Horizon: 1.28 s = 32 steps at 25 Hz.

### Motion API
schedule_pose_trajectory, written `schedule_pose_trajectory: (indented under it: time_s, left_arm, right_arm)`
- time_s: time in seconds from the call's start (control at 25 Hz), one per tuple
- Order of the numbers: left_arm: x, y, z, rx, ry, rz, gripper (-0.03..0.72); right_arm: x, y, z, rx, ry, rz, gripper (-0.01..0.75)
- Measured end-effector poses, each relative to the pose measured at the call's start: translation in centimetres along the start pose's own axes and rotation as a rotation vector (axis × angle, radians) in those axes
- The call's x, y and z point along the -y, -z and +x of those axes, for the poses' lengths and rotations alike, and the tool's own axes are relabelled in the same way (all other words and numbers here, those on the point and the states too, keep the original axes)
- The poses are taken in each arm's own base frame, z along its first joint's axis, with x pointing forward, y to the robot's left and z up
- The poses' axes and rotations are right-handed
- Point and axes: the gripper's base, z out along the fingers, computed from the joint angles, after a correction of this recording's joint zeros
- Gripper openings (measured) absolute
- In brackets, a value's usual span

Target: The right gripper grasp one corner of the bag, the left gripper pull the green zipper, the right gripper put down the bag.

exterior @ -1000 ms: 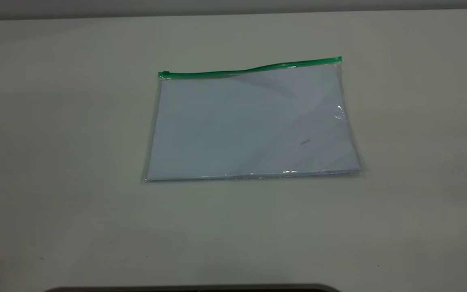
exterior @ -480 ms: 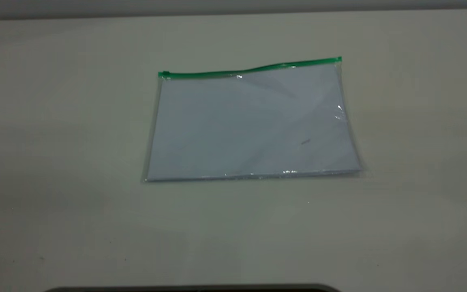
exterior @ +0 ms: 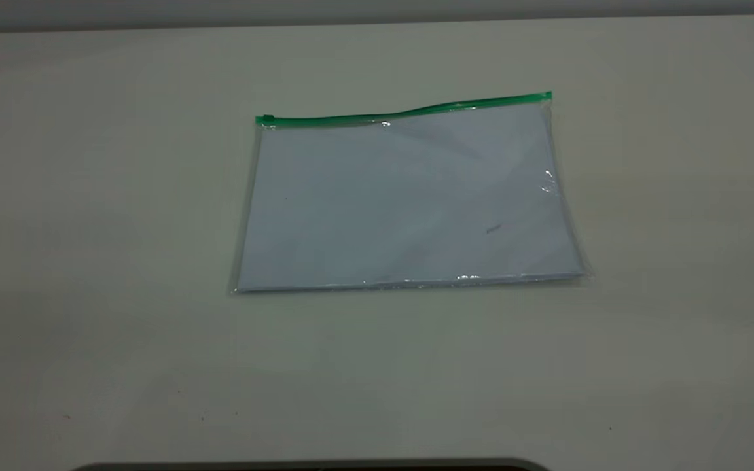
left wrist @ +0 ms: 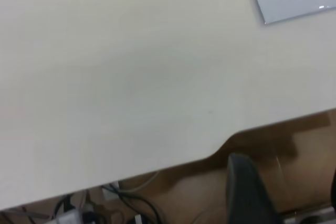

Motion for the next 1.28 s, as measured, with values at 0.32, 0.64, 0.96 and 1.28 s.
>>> schedule_pose_trajectory:
  time_s: [0.32, 0.64, 0.96, 1.28]
  left_arm:
    - [0.1, 0.4, 0.5, 0.041, 0.004, -0.009, 0.447]
    - [0.1, 0.7, 0.7, 0.070, 0.049, -0.054, 0.447]
    - [0.4, 1.6, 2.1, 0.177, 0.047, -0.069, 0.447]
    - [0.4, 1.6, 2.1, 0.176, 0.062, -0.085, 0.447]
  right_arm:
    - [0.3, 3.4, 3.0, 0.305, -0.182, 0.164, 0.433]
    - [-0.9, 5.1, 5.9, 0.526, -0.168, 0.211, 0.400]
    - [-0.9, 5.1, 6.0, 0.524, -0.168, 0.210, 0.360]
    - [-0.9, 5.1, 6.0, 0.524, -0.168, 0.210, 0.316]
